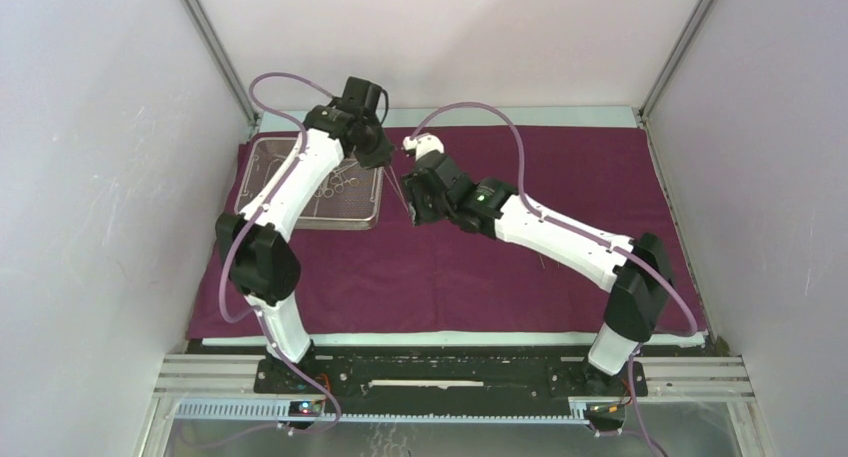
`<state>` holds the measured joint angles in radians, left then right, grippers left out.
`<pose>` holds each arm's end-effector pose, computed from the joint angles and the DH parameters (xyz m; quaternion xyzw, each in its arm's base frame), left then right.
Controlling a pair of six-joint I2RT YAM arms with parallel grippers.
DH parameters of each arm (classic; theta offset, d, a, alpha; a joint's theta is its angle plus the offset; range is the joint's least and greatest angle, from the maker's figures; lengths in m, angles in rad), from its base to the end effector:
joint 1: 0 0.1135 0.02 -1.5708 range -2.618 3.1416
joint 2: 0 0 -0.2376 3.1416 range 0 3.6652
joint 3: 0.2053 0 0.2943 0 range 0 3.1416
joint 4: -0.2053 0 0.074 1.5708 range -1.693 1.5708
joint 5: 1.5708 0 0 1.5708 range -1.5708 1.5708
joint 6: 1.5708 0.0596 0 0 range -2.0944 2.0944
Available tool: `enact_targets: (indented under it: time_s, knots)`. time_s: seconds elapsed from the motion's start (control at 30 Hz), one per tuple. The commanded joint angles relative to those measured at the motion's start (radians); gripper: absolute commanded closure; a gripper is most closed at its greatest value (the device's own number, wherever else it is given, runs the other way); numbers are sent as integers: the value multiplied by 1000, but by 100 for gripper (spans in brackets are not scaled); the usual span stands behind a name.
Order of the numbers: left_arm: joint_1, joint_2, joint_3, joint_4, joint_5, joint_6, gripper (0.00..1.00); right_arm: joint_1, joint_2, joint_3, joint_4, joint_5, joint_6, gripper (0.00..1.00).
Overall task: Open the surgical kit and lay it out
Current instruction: Place the medical item in the surgical kit.
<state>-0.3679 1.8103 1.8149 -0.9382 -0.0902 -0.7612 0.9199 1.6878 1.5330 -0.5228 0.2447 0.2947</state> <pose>0.4158 -0.1545 0.2985 -0.1992 0.9277 -0.1313 0.2873 0.2807 0.3448 0.2817 -0.2251 0.8680 0.1542 0.4148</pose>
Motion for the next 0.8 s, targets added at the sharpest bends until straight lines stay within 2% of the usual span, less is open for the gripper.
enact_targets:
  time_s: [0.0,0.23,0.77]
  knots:
    - [-24,25,34,6,39,-58,100,55,23,-16,38,100,-11,46]
    - [-66,67,61,-7,43,-67,100,80,72,-26,58,192,-53,53]
    - [-74,69,67,-13,40,-63,100,89,162,2,72,253,-81,66]
